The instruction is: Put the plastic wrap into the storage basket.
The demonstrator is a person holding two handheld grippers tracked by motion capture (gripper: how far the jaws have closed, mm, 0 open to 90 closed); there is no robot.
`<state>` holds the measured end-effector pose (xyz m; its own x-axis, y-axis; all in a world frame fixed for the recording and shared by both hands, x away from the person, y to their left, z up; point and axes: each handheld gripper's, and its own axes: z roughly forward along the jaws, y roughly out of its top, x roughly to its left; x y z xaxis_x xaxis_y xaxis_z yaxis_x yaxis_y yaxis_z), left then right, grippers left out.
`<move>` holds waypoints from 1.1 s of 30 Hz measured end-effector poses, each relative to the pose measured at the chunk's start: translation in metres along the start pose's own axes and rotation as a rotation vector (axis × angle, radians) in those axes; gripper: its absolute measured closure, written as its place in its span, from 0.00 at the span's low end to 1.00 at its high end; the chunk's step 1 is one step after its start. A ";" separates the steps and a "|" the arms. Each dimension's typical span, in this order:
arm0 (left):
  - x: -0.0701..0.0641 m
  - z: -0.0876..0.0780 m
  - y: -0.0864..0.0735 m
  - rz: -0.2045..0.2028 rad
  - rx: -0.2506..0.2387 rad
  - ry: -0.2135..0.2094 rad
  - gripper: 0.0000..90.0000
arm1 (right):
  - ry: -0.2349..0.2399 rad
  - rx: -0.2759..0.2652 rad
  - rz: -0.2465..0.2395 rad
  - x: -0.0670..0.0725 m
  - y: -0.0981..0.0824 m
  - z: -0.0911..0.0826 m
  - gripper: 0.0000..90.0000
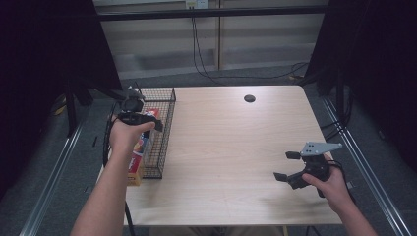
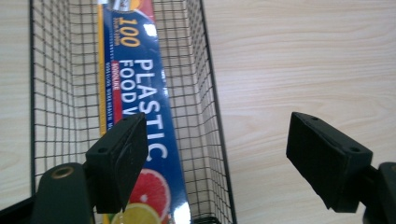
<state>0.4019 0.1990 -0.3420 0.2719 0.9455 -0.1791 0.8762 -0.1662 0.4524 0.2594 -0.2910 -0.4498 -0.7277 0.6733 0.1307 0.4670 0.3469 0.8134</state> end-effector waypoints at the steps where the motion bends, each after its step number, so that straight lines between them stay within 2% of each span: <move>1: -0.001 0.000 0.000 0.011 -0.002 -0.004 0.23 | 0.001 0.000 -0.002 0.000 0.000 0.000 0.06; 3: -0.005 0.000 0.000 0.015 -0.007 -0.019 0.22 | 0.005 -0.002 -0.001 0.000 0.000 0.000 0.06; 13: -0.024 0.003 -0.001 0.083 -0.020 -0.072 0.17 | 0.005 -0.001 -0.003 0.000 0.000 0.000 0.06; 18: -0.034 0.005 -0.002 0.130 -0.023 -0.103 0.15 | 0.006 0.004 -0.003 0.000 0.000 0.000 0.06; 25: -0.045 0.010 -0.005 0.163 -0.034 -0.144 0.13 | 0.006 0.004 -0.004 0.000 0.000 0.001 0.06; 26: -0.048 0.011 -0.006 0.154 -0.043 -0.150 0.13 | 0.006 0.004 -0.004 0.000 0.000 0.001 0.06; 29: -0.052 0.014 -0.008 0.182 -0.039 -0.159 0.13 | 0.006 0.004 -0.004 0.000 0.000 0.001 0.06; 33: -0.059 0.018 -0.012 0.201 -0.039 -0.186 0.13 | 0.003 0.007 -0.001 -0.001 -0.001 0.001 0.06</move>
<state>0.3831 0.1402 -0.3527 0.5102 0.8264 -0.2382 0.7823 -0.3309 0.5277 0.2600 -0.2910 -0.4512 -0.7296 0.6711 0.1312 0.4698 0.3526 0.8093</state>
